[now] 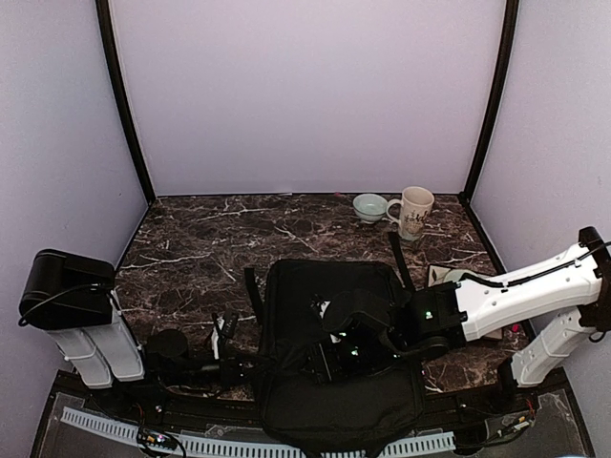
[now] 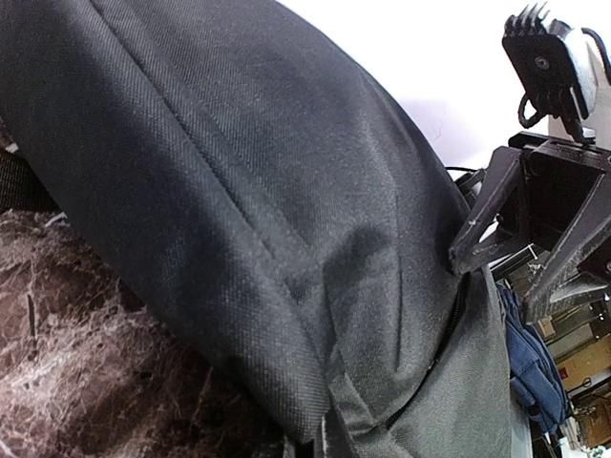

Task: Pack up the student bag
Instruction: Adjust the student bag at the center of the board, then hold the second largest pocket of the student bag.

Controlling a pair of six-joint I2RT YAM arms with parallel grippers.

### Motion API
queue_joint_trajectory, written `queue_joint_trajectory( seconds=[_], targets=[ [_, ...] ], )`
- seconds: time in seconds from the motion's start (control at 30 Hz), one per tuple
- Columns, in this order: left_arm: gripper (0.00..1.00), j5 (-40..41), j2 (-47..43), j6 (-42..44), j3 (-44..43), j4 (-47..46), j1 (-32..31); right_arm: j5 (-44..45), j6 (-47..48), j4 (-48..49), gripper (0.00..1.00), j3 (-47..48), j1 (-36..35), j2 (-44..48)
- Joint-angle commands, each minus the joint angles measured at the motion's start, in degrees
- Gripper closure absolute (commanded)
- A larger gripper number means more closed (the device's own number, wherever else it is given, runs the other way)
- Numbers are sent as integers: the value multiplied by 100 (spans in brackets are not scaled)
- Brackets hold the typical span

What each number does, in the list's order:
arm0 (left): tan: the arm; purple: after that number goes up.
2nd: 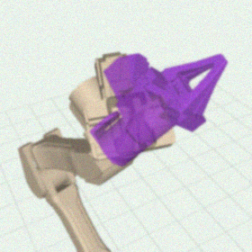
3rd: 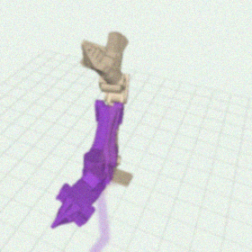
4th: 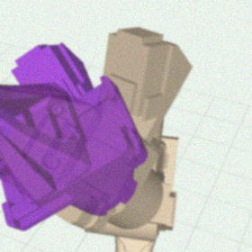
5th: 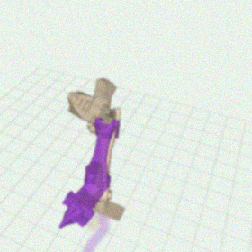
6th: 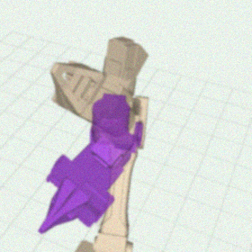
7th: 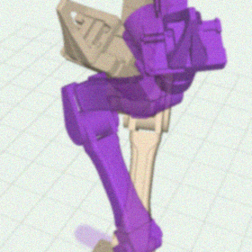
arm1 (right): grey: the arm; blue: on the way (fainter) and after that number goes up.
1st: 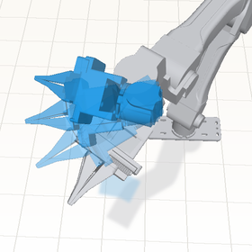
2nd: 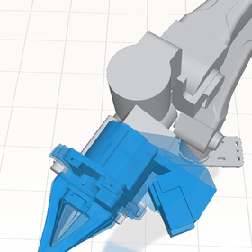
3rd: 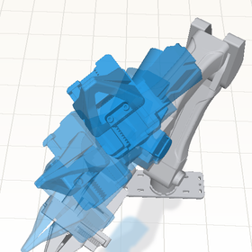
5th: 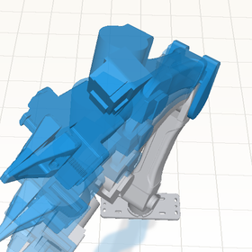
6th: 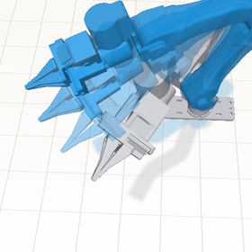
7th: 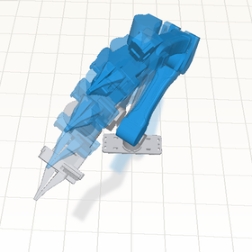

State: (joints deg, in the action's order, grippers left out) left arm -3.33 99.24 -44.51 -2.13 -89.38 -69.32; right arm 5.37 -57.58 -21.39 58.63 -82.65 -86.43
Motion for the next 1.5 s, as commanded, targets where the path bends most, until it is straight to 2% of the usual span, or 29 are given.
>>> queue_joint_trajectory(
  seconds=[0.0,0.2,0.4,0.53,0.6,0.8,0.97,1.13,1.33,1.47],
  targets=[
    [100,81,-533,220,-262,754,-169,-449,-197,179,50,-228,20,170],
    [100,224,-952,269,-446,1405,-256,-970,-95,578,48,-182,21,-227],
    [100,475,-1640,385,-578,2335,-377,-1033,-294,871,48,-244,21,-382],
    [100,621,-2011,467,-624,2792,-450,-1187,-469,1705,48,-394,63,-441],
    [100,689,-2094,490,-639,2873,-503,-1331,-451,2109,48,-315,73,-693],
    [100,729,-2043,504,-710,2857,-665,-1478,35,2375,49,503,74,-1116],
    [100,843,-2010,501,-712,2775,-789,-1495,364,2349,50,1173,72,-1238],
    [100,929,-2087,511,-648,2774,-794,-1640,558,2707,51,1278,62,-1170],
    [100,1023,-2198,531,-549,2795,-801,-1148,1028,1907,51,1741,-85,-1098],
    [100,1201,-2385,549,-548,2965,-819,-129,522,590,51,1714,-221,-785]
  ],
)
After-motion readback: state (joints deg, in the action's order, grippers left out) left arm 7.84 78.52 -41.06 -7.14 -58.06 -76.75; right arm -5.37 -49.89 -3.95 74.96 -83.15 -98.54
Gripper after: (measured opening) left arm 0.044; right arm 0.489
